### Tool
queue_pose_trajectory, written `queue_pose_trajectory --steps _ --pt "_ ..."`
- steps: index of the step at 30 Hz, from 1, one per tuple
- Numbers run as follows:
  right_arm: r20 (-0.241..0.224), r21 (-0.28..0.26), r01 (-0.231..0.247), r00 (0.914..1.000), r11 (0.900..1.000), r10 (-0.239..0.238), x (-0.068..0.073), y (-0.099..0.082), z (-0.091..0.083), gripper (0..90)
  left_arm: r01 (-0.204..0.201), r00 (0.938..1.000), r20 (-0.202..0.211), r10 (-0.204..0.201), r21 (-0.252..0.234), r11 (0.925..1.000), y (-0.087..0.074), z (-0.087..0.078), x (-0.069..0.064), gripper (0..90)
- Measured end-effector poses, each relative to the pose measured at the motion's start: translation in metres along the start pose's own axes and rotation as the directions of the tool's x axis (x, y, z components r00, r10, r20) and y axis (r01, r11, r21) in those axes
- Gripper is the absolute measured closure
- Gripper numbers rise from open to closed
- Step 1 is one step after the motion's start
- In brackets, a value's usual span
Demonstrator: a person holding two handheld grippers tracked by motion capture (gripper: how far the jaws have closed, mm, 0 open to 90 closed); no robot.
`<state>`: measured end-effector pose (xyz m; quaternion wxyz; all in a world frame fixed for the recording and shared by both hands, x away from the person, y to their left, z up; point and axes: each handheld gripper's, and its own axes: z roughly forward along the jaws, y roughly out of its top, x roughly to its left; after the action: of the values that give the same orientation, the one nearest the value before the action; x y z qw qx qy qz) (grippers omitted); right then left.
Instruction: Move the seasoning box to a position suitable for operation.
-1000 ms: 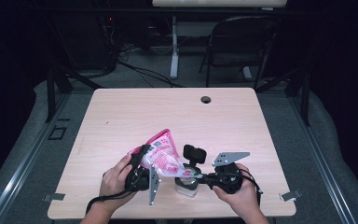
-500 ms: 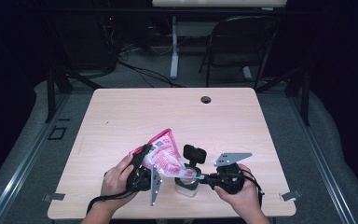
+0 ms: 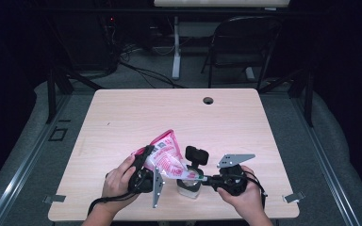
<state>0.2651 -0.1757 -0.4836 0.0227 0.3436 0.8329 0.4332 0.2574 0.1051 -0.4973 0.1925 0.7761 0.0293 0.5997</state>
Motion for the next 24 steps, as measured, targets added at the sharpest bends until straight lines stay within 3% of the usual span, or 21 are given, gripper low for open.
queue_pose_trajectory --steps 24 --pt "0.003 0.01 0.004 1.0 0.9999 -0.004 -0.001 -0.0007 0.0002 90.0 -0.004 1.0 -0.007 0.004 -0.002 1.0 0.0021 -0.0028 0.0011 69.5"
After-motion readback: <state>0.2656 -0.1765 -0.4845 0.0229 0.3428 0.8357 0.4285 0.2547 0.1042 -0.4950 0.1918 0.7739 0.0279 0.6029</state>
